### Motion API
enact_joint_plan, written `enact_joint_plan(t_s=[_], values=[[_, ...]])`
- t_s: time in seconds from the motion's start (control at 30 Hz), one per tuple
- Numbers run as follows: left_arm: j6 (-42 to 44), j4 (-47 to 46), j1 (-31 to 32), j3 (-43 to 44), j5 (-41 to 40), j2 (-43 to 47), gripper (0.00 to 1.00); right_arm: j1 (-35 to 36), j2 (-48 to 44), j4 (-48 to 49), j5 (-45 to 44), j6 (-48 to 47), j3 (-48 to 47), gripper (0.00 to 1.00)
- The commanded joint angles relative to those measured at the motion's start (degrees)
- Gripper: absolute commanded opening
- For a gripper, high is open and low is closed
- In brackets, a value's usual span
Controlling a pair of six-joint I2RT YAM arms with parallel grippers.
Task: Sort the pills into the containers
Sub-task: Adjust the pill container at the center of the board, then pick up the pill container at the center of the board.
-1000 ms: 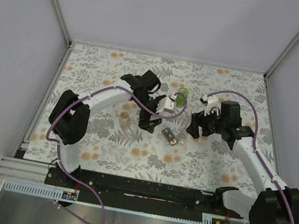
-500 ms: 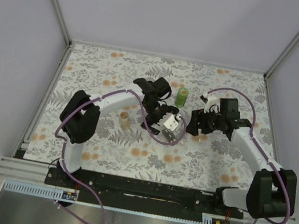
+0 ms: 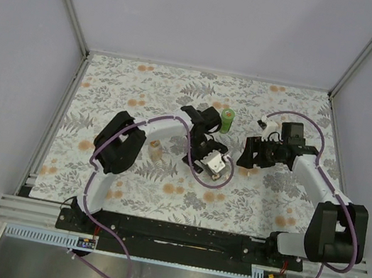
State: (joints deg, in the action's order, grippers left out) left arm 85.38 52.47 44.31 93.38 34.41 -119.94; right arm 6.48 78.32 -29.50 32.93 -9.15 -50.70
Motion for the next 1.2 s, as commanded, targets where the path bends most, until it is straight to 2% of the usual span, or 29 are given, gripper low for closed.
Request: enact_joint_plan(t_s=[0.0, 0.23, 1.0, 1.17], values=[[3.38, -1.05, 0.24, 4.00, 0.92, -1.70, 0.86, -1.38, 1.04, -1.61, 2.49, -1.31, -2.83, 0.81], [5.14, -1.05, 0.51, 3.91, -0.40, -3.37, 0.77, -2.00, 1.04, -2.58, 3.02, -2.28, -3.09, 0.80], [4.97, -1.14, 1.83, 4.70, -3.91, -5.39, 0.65, -2.61, 1.39, -3.02, 4.86, -2.81, -3.09, 0.79], [4.18, -1.05, 2.35, 4.88, -4.27, -5.48, 0.58, -2.61, 1.39, -3.02, 4.87, -3.24, -3.00, 0.78]])
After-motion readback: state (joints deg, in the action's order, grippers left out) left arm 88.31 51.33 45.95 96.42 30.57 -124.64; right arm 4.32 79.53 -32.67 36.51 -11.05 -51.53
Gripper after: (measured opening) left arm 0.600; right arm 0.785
